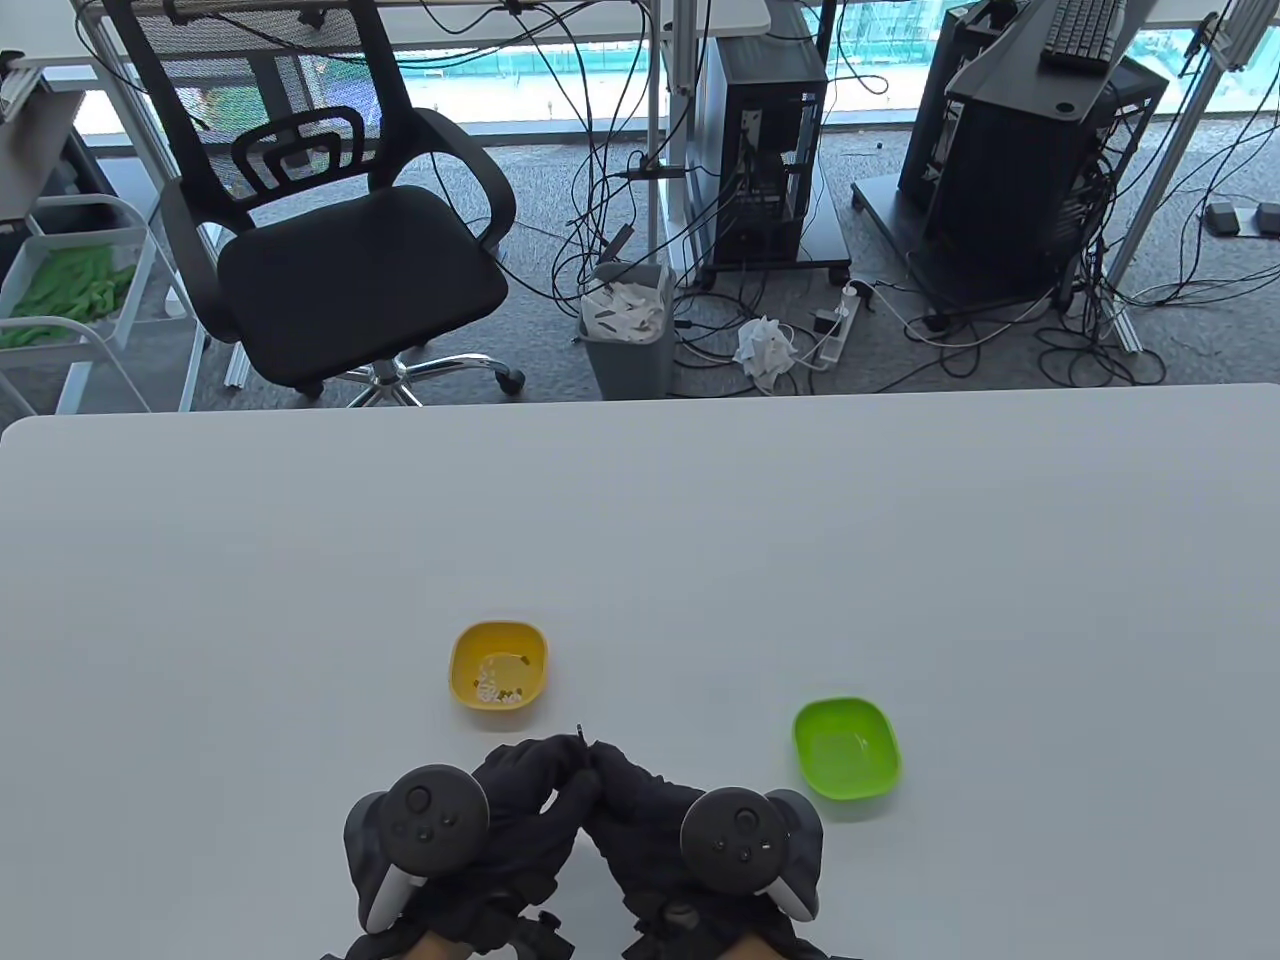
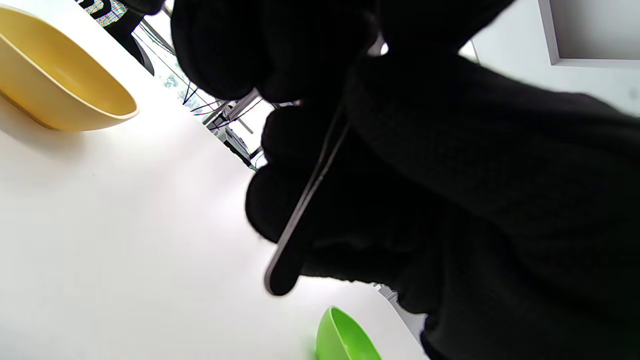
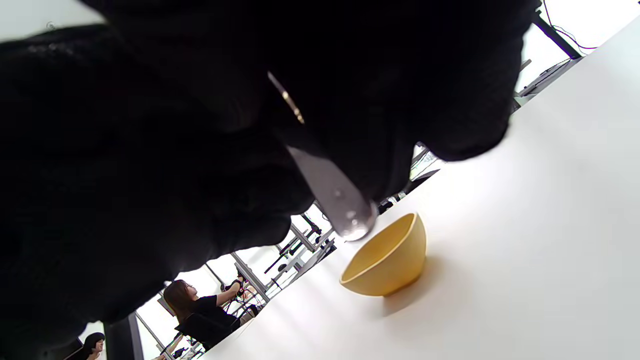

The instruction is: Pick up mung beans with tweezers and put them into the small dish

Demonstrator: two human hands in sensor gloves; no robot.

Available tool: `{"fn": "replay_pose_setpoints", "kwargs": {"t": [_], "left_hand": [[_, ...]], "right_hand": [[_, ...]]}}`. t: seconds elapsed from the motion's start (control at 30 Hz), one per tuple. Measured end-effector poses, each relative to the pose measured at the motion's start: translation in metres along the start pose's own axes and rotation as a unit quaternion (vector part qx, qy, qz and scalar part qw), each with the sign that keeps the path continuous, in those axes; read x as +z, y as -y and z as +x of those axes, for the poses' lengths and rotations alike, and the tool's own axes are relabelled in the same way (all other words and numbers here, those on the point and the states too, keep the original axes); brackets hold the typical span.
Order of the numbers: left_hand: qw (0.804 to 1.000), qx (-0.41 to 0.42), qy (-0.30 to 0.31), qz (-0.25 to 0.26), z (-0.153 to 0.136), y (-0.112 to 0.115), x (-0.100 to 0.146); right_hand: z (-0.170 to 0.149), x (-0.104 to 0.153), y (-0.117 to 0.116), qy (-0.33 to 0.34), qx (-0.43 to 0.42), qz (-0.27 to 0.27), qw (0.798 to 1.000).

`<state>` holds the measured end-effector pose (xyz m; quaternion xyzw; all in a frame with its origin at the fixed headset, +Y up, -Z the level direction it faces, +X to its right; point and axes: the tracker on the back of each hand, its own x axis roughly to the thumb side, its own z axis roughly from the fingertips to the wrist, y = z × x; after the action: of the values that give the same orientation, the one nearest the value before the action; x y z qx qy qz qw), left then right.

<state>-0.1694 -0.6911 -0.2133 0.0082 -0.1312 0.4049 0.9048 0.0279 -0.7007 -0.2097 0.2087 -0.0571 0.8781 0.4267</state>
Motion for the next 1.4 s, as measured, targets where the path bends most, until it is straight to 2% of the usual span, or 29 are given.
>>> {"fn": "replay_pose_setpoints", "kwargs": {"t": [0.1, 0.17, 0.33, 0.43, 0.53, 0.57, 0.77, 1.0, 1.2, 1.4], "left_hand": [[0.999, -0.038, -0.003, 0.012, 0.001, -0.005, 0.001], [0.997, -0.067, -0.028, 0.010, -0.004, -0.012, -0.002], [0.986, -0.151, -0.059, -0.037, -0.030, -0.034, -0.022], [0.964, -0.229, -0.071, -0.118, -0.057, -0.044, -0.046], [0.932, -0.272, -0.098, -0.218, -0.085, -0.047, -0.072], [0.925, -0.279, -0.108, -0.232, -0.090, -0.047, -0.077], [0.914, -0.242, -0.119, -0.302, -0.121, -0.047, -0.117], [0.899, -0.207, -0.141, -0.360, -0.150, -0.036, -0.145], [0.904, -0.178, -0.141, -0.363, -0.164, -0.029, -0.152], [0.927, -0.142, -0.113, -0.328, -0.168, -0.026, -0.148]], "right_hand": [[-0.002, 0.001, 0.007, -0.009, 0.014, 0.004, 1.000], [-0.005, 0.004, 0.019, -0.020, 0.066, 0.011, 0.998], [-0.017, 0.015, 0.049, -0.053, 0.163, 0.013, 0.985], [-0.028, 0.023, 0.061, -0.065, 0.171, -0.006, 0.983], [-0.039, 0.027, 0.062, -0.071, 0.169, -0.022, 0.983], [-0.040, 0.027, 0.061, -0.076, 0.170, -0.021, 0.982], [-0.044, 0.025, 0.061, -0.072, 0.171, -0.033, 0.982], [-0.046, 0.024, 0.060, -0.075, 0.164, -0.026, 0.983], [-0.046, 0.023, 0.058, -0.080, 0.151, -0.015, 0.985], [-0.047, 0.022, 0.058, -0.081, 0.146, -0.010, 0.986]]}}
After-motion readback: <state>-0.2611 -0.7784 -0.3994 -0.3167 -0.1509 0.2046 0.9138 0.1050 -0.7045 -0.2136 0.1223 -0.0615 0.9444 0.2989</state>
